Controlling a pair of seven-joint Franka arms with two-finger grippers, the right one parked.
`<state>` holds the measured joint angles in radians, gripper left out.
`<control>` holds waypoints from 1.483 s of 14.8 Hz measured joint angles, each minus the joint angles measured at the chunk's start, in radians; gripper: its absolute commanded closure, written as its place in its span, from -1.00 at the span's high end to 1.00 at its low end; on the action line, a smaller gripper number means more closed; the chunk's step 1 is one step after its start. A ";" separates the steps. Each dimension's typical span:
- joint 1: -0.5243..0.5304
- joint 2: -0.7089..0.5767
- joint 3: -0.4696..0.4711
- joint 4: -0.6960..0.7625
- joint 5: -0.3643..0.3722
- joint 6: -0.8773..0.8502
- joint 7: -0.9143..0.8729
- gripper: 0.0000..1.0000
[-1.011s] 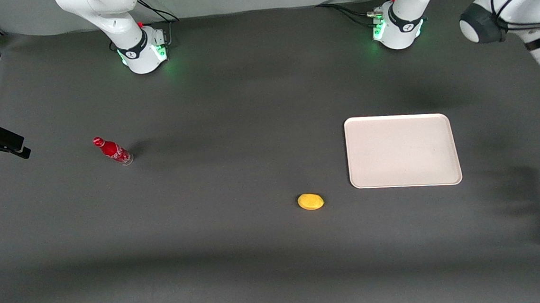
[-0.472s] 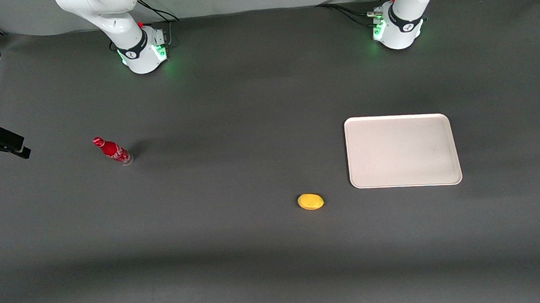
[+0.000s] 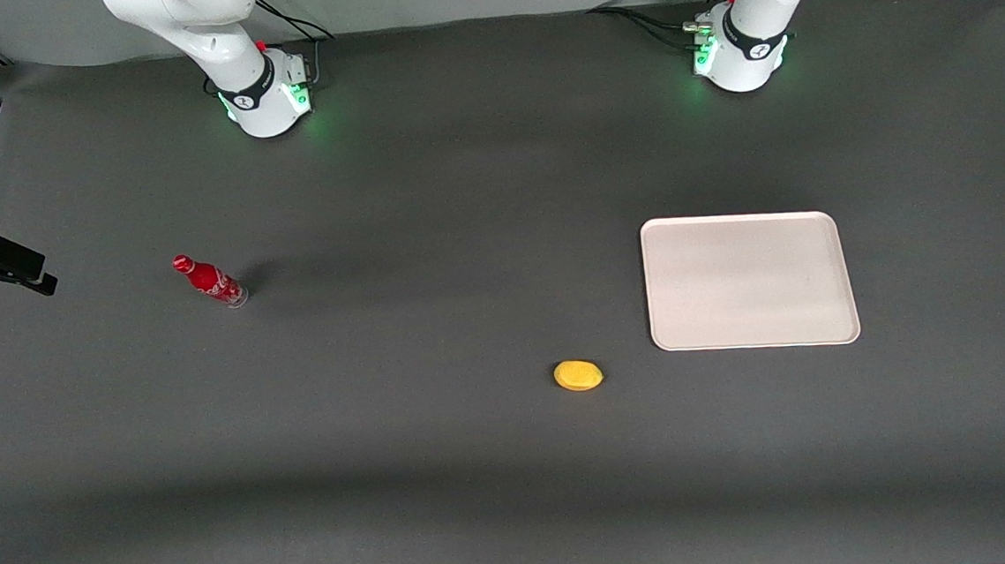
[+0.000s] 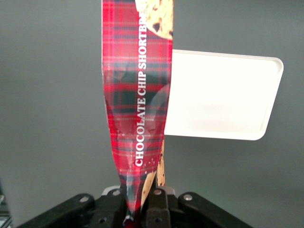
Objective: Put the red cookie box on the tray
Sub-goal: 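Carry the box over the tray and lower it onto the tray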
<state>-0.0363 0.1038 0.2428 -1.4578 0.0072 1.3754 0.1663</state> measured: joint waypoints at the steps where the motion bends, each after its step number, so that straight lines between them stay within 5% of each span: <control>1: -0.001 -0.030 -0.020 -0.110 0.003 0.069 -0.016 -1.00; 8: -0.001 -0.045 -0.048 -0.760 0.004 0.747 -0.046 -1.00; 14: -0.008 0.073 -0.124 -0.850 0.004 1.047 -0.075 -1.00; 15: -0.008 0.103 -0.125 -0.850 0.004 1.085 -0.075 -0.23; 16: -0.008 0.130 -0.124 -0.850 0.004 1.114 -0.075 0.83; 17: -0.008 0.149 -0.124 -0.849 0.004 1.128 -0.075 1.00; 22: -0.007 0.132 -0.123 -0.793 0.004 1.054 -0.075 1.00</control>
<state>-0.0433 0.2362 0.1201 -2.2508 0.0109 2.4294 0.0912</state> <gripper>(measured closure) 0.348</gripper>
